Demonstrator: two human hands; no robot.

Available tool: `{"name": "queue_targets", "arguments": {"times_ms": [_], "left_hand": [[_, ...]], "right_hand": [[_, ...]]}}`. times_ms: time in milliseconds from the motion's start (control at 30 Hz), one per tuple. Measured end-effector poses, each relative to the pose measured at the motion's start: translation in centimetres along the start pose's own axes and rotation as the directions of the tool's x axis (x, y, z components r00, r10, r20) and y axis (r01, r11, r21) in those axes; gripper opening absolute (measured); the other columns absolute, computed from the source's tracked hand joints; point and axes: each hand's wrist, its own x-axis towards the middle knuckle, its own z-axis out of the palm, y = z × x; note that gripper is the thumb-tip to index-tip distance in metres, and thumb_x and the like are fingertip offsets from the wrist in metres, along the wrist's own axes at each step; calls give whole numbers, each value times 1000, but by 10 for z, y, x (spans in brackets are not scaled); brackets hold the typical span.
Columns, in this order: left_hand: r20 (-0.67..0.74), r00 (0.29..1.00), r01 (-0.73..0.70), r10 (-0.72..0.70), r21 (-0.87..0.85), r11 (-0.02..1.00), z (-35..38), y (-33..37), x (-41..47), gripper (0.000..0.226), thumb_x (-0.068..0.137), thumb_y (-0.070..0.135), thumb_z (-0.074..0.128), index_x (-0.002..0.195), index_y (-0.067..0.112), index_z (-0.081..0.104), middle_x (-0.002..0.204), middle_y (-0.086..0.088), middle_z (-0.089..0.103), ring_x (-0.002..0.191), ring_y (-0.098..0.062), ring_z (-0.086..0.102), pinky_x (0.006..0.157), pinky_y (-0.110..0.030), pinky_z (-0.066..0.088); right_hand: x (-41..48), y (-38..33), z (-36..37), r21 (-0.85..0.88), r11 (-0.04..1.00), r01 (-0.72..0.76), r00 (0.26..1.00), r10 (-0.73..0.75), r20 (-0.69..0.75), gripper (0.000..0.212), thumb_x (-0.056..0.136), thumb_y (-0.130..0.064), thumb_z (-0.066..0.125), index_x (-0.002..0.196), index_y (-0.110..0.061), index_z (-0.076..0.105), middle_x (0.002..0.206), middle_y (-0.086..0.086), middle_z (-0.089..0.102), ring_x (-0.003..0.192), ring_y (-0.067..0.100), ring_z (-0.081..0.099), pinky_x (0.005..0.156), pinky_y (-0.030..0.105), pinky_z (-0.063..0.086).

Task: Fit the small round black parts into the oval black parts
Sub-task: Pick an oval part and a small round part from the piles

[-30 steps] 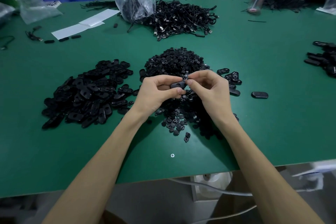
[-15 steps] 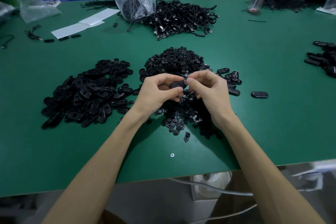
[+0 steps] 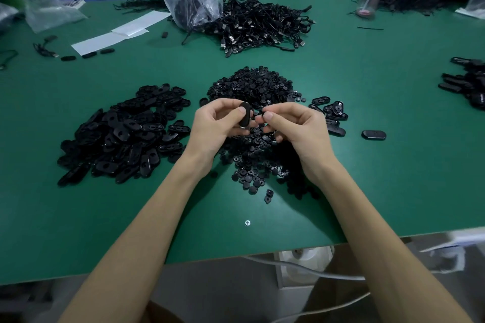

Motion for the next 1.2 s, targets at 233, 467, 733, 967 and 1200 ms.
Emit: {"name": "queue_targets", "arguments": {"times_ms": [233, 467, 733, 967, 1200], "left_hand": [[-10, 998, 58, -60, -134, 989, -2, 2, 1, 6, 92, 13, 78, 97, 13, 74, 103, -7, 79, 97, -21, 75, 88, -37, 61], [12, 996, 88, -88, -216, 972, -2, 3, 1, 6, 91, 9, 77, 93, 9, 71, 100, -13, 76, 92, -23, 74, 82, -30, 60], [25, 993, 121, -119, -264, 957, -1, 4, 1, 3, 95, 6, 72, 94, 5, 70, 101, -16, 78, 94, -25, 77, 86, -27, 60], [30, 991, 136, -133, -252, 958, -1, 3, 1, 4, 95, 9, 73, 95, 7, 70, 101, -15, 77, 94, -24, 74, 87, -33, 60], [41, 991, 130, -125, -172, 976, 1, 3, -1, 5, 96, 14, 74, 98, 10, 70, 81, -5, 72, 75, -20, 73, 71, -30, 61]], "right_hand": [[1, -1, -1, 83, 996, -40, 999, 37, 40, 10, 90, -14, 78, 99, -12, 75, 102, 13, 79, 81, 15, 69, 61, 21, 48], [1, 0, -3, 69, 997, -24, 993, 16, 117, 25, 89, -12, 79, 111, -21, 78, 98, 3, 75, 83, 14, 67, 67, 21, 49], [2, 2, -3, 88, 995, -48, 995, 40, 96, 18, 87, -12, 81, 104, -16, 76, 105, 11, 79, 86, 17, 71, 67, 22, 52], [3, 4, -4, 88, 996, -26, 999, 22, 47, 12, 88, -13, 80, 99, -11, 76, 93, 1, 77, 78, 10, 65, 66, 22, 49], [2, 3, -3, 91, 995, -49, 999, 49, 7, 13, 88, -13, 81, 100, -9, 76, 83, 3, 73, 72, 12, 63, 60, 22, 47]]}}
